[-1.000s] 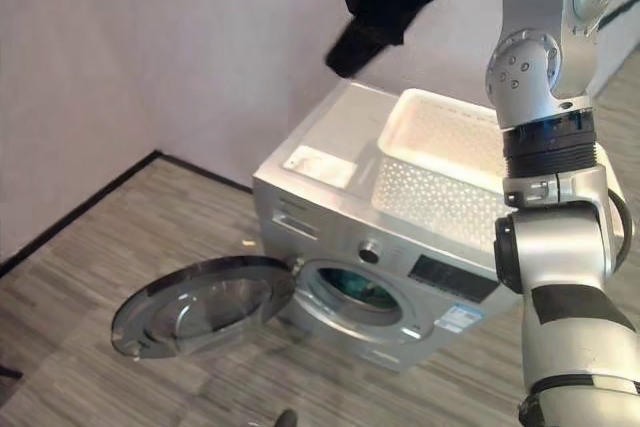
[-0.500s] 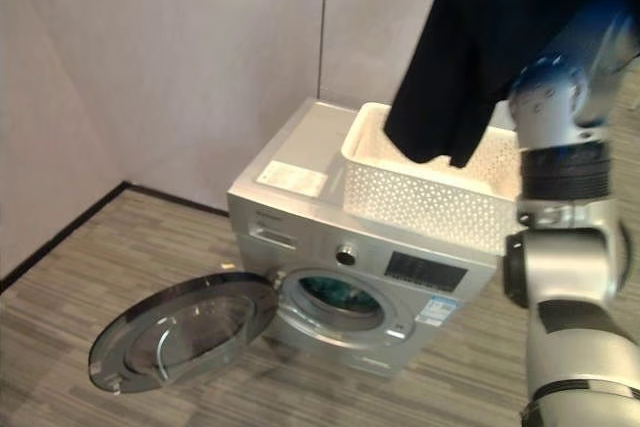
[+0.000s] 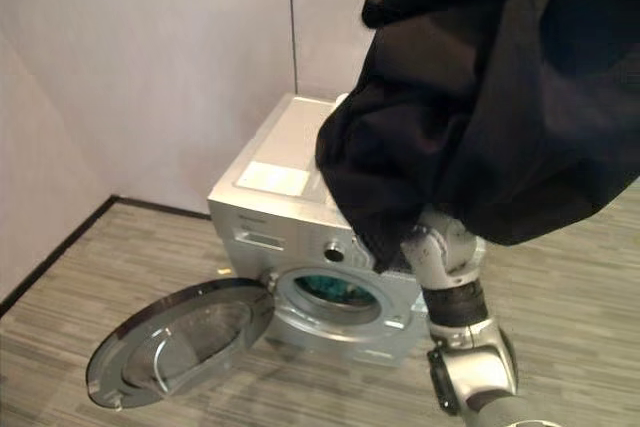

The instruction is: Grab the laundry basket,head to the washer,open it,put in the laundry and shut it.

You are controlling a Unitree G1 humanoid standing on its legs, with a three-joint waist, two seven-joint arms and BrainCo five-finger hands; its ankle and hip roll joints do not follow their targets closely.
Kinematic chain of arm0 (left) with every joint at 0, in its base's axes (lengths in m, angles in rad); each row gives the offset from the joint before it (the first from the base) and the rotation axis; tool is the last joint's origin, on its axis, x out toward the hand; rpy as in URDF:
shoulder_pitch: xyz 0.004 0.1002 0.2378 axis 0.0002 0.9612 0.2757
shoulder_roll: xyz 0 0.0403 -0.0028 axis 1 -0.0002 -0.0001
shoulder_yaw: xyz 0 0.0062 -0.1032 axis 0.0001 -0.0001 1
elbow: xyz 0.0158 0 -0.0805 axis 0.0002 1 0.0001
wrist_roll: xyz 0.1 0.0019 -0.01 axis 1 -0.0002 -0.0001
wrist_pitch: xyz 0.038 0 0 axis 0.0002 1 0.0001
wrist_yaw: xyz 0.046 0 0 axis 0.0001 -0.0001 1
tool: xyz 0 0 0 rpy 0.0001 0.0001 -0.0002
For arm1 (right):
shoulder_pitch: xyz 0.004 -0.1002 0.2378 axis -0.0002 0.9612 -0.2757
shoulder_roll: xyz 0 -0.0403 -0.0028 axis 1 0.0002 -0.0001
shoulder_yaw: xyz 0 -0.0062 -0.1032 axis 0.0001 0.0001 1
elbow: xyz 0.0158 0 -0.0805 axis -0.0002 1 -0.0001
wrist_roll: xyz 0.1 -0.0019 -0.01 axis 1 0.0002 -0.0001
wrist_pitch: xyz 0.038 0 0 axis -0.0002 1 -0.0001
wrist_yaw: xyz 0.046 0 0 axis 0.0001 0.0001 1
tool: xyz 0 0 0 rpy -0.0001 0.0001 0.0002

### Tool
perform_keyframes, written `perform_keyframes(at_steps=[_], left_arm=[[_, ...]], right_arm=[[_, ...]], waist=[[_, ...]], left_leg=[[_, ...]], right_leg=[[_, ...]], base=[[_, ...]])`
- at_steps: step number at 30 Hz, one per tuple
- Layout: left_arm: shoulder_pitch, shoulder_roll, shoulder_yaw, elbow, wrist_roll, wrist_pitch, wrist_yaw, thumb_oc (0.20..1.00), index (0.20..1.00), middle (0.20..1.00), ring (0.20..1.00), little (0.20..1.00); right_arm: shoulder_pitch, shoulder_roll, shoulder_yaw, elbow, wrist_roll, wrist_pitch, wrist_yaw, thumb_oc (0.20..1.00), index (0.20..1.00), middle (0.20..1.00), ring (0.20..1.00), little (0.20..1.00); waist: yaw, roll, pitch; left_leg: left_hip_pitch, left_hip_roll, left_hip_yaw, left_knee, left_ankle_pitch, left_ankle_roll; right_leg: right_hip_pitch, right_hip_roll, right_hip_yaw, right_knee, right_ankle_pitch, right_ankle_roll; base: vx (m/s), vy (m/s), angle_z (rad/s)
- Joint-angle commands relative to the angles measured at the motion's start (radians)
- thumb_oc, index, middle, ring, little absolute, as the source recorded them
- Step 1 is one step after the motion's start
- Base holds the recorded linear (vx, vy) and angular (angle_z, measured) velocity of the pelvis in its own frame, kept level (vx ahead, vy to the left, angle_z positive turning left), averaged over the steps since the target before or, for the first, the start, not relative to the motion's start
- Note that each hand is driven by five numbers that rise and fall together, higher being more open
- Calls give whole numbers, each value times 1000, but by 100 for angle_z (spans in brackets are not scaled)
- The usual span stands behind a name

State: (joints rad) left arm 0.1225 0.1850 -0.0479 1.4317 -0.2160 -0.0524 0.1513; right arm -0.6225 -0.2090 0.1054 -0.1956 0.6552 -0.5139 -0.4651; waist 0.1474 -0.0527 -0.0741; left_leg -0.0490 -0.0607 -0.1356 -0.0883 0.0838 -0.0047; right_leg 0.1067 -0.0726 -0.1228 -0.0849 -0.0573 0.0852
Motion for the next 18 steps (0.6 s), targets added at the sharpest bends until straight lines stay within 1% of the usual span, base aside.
perform_keyframes(at_steps=[1, 2, 4, 5, 6, 7, 8, 9, 10, 12, 13, 14, 17, 18], left_arm=[[-49, 17, 48, 71, -28, -17, 14, 1000, 1000, 1000, 1000, 1000], [-51, 19, 46, 36, -52, -33, 18, 1000, 1000, 1000, 1000, 1000], [-38, 32, 8, -115, -122, -97, 23, 1000, 1000, 1000, 1000, 1000], [-2, 45, -35, -257, -147, -126, 19, 1000, 1000, 1000, 1000, 1000], [67, 82, -78, -487, -183, -142, 1, 1000, 1000, 1000, 1000, 1000], [151, 136, -85, -745, -234, -150, -30, 1000, 1000, 1000, 1000, 1000], [155, 138, -84, -752, -235, -146, -30, 1000, 1000, 1000, 1000, 1000], [285, 263, -34, -1172, -304, -132, -87, 1000, 1000, 1000, 1000, 1000], [318, 328, 10, -1358, -323, -126, -104, 1000, 1000, 1000, 1000, 1000], [339, 411, 97, -1535, -328, -130, -114, 1000, 1000, 1000, 1000, 1000], [339, 411, 97, -1535, -328, -130, -114, 1000, 1000, 1000, 1000, 1000], [295, 459, 157, -1643, -326, -149, -93, 1000, 1000, 1000, 1000, 1000], [210, 479, 161, -1707, -317, -173, -74, 1000, 1000, 1000, 1000, 1000], [146, 488, 140, -1737, -348, -187, -81, 1000, 1000, 1000, 1000, 1000]], right_arm=[[27, 3, 58, -60, 54, 25, 120, 200, 200, 200, 200, 200], [35, 7, 74, -65, 65, 26, 129, 200, 200, 200, 200, 200], [32, -12, 79, -56, 61, 36, 138, 200, 200, 200, 200, 200], [22, -25, 68, -49, 58, 40, 138, 200, 200, 200, 200, 200], [10, -44, 62, -35, 54, 48, 142, 200, 200, 200, 200, 200], [-7, -67, 54, -21, 27, 61, 132, 200, 200, 200, 200, 200], [-6, -66, 54, -21, 26, 61, 132, 200, 200, 200, 200, 200], [-56, -88, 33, 19, -43, 97, 103, 200, 200, 200, 200, 200], [-98, -97, 26, 60, -84, 114, 77, 200, 200, 200, 200, 200], [-177, -115, 33, 150, -122, 137, 43, 200, 200, 200, 200, 200], [-177, -115, 33, 150, -122, 137, 43, 200, 200, 200, 200, 200], [-266, -151, 39, 202, -169, 164, 12, 200, 200, 200, 200, 200], [-417, -199, 58, 288, -199, 182, -5, 200, 200, 200, 200, 200], [-521, -260, 101, 363, -214, 196, 5, 200, 200, 200, 200, 200]], waist=[[5, -5, -19], [7, -3, -16], [17, 7, -10], [25, 13, -6], [38, 19, -3], [49, 25, -4], [49, 23, -7], [65, 32, -12], [72, 34, -15], [84, 27, -21], [84, 27, -21], [95, 17, -31], [101, 0, -41], [101, -12, -48]], left_leg=[[22, 71, -29, 25, -76, -15], [21, 70, -30, 26, -76, -15], [15, 68, -33, 26, -73, -13], [12, 66, -37, 26, -72, -11], [12, 65, -39, 27, -75, -8], [8, 63, -41, 28, -74, -5], [4, 61, -41, 28, -71, -5], [-1, 58, -45, 27, -71, -1], [-1, 57, -48, 25, -70, -1], [0, 58, -53, 23, -70, -4], [0, 58, -53, 23, -70, -4], [1, 61, -59, 21, -71, -10], [3, 63, -69, 23, -76, -16], [4, 63, -76, 25, -77, -19]], right_leg=[[-67, -121, -23, 4, 110, 71], [-69, -122, -22, 4, 111, 71], [-73, -126, -24, 1, 119, 74], [-75, -127, -25, 0, 122, 74], [-73, -127, -26, -1, 122, 75], [-76, -129, -30, -2, 125, 77], [-80, -130, -30, -2, 127, 78], [-84, -131, -31, -2, 129, 80], [-84, -131, -32, -2, 127, 81], [-81, -131, -36, -2, 123, 82], [-81, -131, -36, -2, 123, 82], [-78, -129, -40, -2, 118, 82], [-67, -126, -48, -2, 112, 80], [-62, -123, -53, -2, 109, 78]], base=[[-25, -6, -13], [-41, -1, -12], [-49, 10, -4], [-43, 10, 0], [-41, 12, 2], [-30, 9, 0], [0, 0, 0], [0, 0, 0], [0, 0, 0], [0, 0, 0], [7, -26, 4], [12, -26, 4], [24, -22, 19], [17, -15, 28]])
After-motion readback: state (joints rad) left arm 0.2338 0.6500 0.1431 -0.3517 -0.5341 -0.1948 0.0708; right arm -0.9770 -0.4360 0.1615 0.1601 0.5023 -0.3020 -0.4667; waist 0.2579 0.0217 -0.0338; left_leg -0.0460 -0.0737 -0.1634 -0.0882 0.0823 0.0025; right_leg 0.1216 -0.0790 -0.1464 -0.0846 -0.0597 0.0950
